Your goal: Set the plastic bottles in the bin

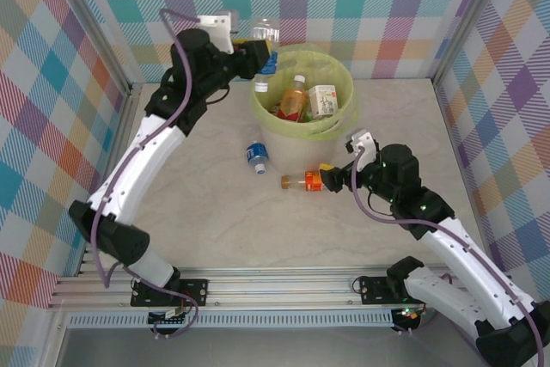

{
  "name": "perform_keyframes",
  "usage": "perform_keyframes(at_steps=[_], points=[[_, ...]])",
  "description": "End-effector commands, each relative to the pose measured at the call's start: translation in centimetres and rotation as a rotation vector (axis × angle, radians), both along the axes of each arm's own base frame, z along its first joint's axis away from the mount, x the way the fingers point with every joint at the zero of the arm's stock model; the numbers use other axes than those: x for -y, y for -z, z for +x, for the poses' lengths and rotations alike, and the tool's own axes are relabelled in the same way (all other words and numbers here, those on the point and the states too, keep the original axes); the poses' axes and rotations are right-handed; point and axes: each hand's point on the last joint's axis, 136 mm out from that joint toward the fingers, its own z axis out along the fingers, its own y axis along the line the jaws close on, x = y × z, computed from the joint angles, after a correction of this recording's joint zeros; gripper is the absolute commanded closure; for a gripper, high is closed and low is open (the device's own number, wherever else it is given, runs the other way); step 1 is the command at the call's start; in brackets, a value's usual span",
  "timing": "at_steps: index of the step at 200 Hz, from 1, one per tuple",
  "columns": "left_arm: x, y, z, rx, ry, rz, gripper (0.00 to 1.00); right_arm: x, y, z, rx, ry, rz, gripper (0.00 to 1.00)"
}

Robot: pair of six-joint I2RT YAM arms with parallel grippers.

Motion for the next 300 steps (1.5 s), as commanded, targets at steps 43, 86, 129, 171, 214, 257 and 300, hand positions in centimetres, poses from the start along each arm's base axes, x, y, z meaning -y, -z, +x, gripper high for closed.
perform_keyframes(at_steps=[43,86,129,171,214,257,300], points=[[3.4,7.0,3.5,-0.132,0.108,0.285,0.53,2.1,-1.9,-0.1,0.067,0.105,0.051,0.0],[3.3,10.1,3.6,-0.222,0.121,0.459,0.34,2.1,-1.6,-0.2,0.061,0.099,0.028,0.0],[3.4,9.2,3.3,-0.209,0.112,0.432,0.14,1.3,-0.7,0.6,0.029,0.087,0.019,0.0],[2.8,5.9,1.2,-0.16,0.106,0.336,0.0,0.1,2.1,0.7,-0.029,0.008,-0.054,0.0],[1.1,3.6,-0.7,-0.096,0.061,0.29,0.0,-2.0,4.9,0.0,-0.074,-0.154,-0.139,0.0],[-0.3,2.4,-2.5,-0.061,0.017,0.19,0.0,-3.1,8.5,-0.3,-0.141,-0.269,-0.232,0.0],[-2.5,3.3,-3.2,-0.037,-0.09,0.133,0.0,-4.2,10.7,-0.7,-0.173,-0.368,-0.272,0.0]])
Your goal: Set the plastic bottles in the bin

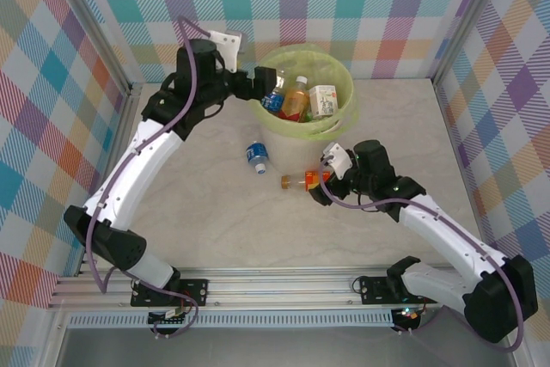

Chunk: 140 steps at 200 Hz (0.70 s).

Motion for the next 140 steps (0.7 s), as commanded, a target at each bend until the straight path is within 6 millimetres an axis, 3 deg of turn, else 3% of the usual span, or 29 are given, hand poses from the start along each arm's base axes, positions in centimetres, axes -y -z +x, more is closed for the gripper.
perform_keyframes(at_steps=[1,33,52,83,120,140], points=[[-1.0,-1.5,0.0,0.062,-0.076,-0.079,0.0,-0.8,1.4,-0.9,-0.014,-0.105,-0.022,0.0],[-3.5,-0.3,-1.1,0.061,-0.191,-0.175,0.0,-0.4,3.9,-0.4,-0.016,-0.124,-0.116,0.0],[-6.5,1.2,-2.0,0.079,-0.331,-0.227,0.0,0.1,5.7,0.1,-0.005,-0.137,-0.21,0.0],[-11.5,6.2,-3.2,0.038,-0.562,-0.296,0.0,1.1,8.3,1.5,0.018,-0.149,-0.354,0.0],[-15.0,12.0,-4.4,-0.098,-0.692,-0.349,0.0,0.1,10.0,3.0,0.008,-0.214,-0.408,0.0],[-16.2,13.9,-5.0,-0.135,-0.732,-0.384,0.0,-0.8,11.0,3.2,-0.001,-0.279,-0.415,0.0]])
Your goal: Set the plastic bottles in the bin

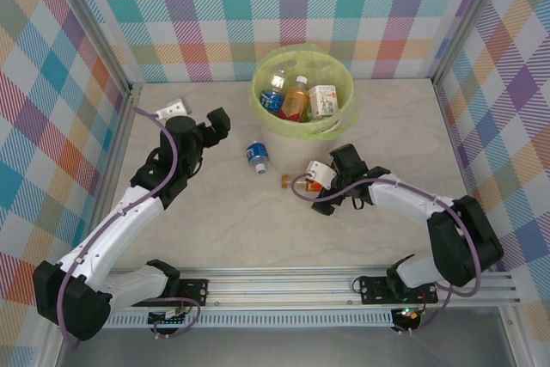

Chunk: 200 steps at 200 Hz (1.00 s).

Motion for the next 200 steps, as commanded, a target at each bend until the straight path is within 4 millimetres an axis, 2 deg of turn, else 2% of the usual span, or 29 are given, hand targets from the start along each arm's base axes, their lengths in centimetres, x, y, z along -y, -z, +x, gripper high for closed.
perform_keyframes(at_steps=[1,15,41,75,97,108,139,151,179,200], points=[[-2.2,0.7,-0.6,0.011,-0.105,-0.113,0.0,-1.8,-0.3,0.8,0.023,-0.117,0.002,0.0],[-2.9,1.5,-0.9,0.0,-0.124,-0.127,0.0,-2.2,0.6,0.7,-0.004,-0.15,-0.014,0.0],[-3.6,2.6,-1.1,-0.03,-0.128,-0.124,0.0,-2.7,1.7,-0.6,-0.076,-0.208,-0.036,0.0],[-3.5,3.9,-0.6,-0.076,-0.121,-0.118,0.0,-4.9,0.6,-3.7,-0.194,-0.262,0.059,0.0],[-3.0,4.5,0.1,-0.093,-0.105,-0.125,0.0,-5.3,0.1,-5.1,-0.27,-0.262,0.089,0.0],[-2.7,4.6,0.6,-0.102,-0.095,-0.125,0.0,-5.4,0.1,-4.8,-0.257,-0.247,0.091,0.0],[-1.7,5.2,1.7,-0.141,-0.054,-0.119,0.0,-4.8,0.9,-1.8,-0.122,-0.187,0.02,0.01],[-1.3,5.4,2.0,-0.157,-0.042,-0.121,0.0,-5.4,1.1,-1.6,-0.117,-0.19,-0.003,0.01],[-1.1,6.4,2.2,-0.185,-0.04,-0.129,0.0,-8.2,2.5,-2.1,-0.132,-0.201,-0.02,0.09],[-1.1,6.7,2.1,-0.197,-0.044,-0.131,0.0,-8.3,4.2,-1.6,-0.12,-0.172,-0.076,0.16]])
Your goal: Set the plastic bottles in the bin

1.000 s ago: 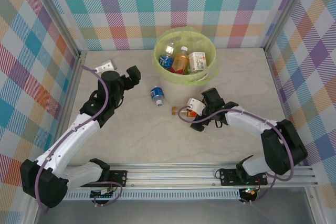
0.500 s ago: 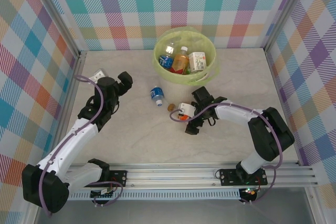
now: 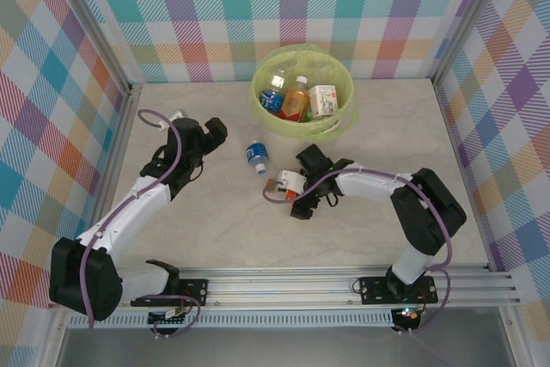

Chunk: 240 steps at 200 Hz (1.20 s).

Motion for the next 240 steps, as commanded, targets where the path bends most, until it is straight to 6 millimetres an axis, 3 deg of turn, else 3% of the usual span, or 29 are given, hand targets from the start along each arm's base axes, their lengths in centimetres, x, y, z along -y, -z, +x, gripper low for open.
perform_keyframes(at_steps=[1,45,100,148,197,240], points=[[-0.2,-0.7,0.2,0.002,-0.01,-0.024,0.0,-0.7,1.1,0.8,0.027,0.041,-0.039,0.16],[-0.3,-0.3,0.0,-0.018,-0.003,-0.006,0.0,-0.4,1.5,1.0,0.049,0.039,-0.065,0.32],[-0.2,0.3,0.3,-0.032,-0.008,-0.016,0.0,-1.1,-1.6,0.0,0.094,0.024,0.062,0.52],[-0.1,0.5,0.4,-0.039,-0.005,-0.016,0.0,-1.0,-4.7,-0.1,0.155,0.044,0.14,0.59],[-0.1,1.1,0.6,-0.057,-0.004,-0.013,0.0,-1.5,-11.3,-0.2,0.283,0.043,0.306,0.62],[0.2,1.8,1.0,-0.076,-0.004,-0.027,0.0,-2.8,-22.8,-0.9,0.399,0.014,0.568,0.6]])
